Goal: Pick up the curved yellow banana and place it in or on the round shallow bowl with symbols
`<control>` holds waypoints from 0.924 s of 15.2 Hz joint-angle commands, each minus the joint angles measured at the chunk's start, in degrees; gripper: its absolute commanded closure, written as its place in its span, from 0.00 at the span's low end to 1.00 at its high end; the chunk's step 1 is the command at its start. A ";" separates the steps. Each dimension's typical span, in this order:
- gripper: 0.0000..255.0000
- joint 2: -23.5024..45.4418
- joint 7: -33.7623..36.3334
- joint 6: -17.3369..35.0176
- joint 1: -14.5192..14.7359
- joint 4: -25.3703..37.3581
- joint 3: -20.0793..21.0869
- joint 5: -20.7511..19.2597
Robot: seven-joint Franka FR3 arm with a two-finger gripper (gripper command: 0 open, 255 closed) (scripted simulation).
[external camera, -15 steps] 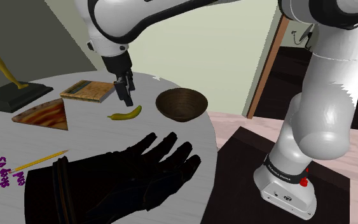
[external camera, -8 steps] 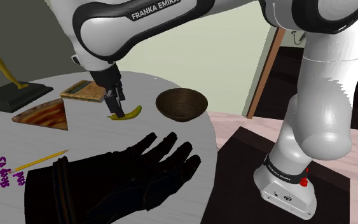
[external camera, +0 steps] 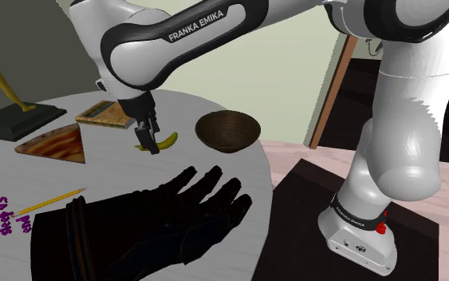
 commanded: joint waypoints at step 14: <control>1.00 -0.19 -0.13 -0.64 0.00 0.49 0.03 0.09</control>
